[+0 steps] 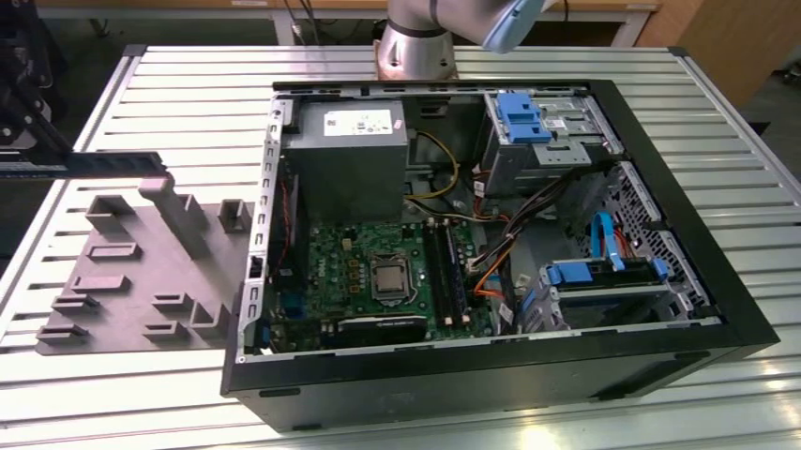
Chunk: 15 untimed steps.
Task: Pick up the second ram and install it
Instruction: 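Pick up the second ram and move it above second insertion slot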
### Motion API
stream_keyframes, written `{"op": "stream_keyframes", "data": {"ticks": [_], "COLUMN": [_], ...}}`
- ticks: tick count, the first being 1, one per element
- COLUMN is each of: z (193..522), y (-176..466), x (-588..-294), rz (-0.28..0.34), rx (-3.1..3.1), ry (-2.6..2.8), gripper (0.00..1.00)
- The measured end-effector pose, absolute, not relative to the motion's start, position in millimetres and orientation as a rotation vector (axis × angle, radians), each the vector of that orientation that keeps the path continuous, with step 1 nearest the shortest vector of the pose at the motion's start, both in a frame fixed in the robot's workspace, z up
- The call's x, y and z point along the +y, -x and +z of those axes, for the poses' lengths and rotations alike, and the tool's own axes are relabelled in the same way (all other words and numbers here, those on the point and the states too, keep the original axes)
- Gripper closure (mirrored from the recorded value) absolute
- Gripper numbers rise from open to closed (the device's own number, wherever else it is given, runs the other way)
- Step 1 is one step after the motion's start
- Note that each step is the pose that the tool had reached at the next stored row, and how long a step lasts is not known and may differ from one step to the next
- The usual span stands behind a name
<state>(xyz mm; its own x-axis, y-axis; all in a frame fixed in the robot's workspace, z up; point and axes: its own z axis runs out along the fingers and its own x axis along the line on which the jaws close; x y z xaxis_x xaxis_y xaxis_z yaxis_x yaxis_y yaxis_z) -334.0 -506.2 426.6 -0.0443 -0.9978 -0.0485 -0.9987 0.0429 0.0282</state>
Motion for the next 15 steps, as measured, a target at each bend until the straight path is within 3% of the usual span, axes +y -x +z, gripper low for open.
{"op": "stream_keyframes", "data": {"ticks": [15], "z": [426.6], "y": [324.0], "x": [-506.2], "rz": [0.084], "rx": [2.257], "ry": [2.161], "gripper": [0.89]}}
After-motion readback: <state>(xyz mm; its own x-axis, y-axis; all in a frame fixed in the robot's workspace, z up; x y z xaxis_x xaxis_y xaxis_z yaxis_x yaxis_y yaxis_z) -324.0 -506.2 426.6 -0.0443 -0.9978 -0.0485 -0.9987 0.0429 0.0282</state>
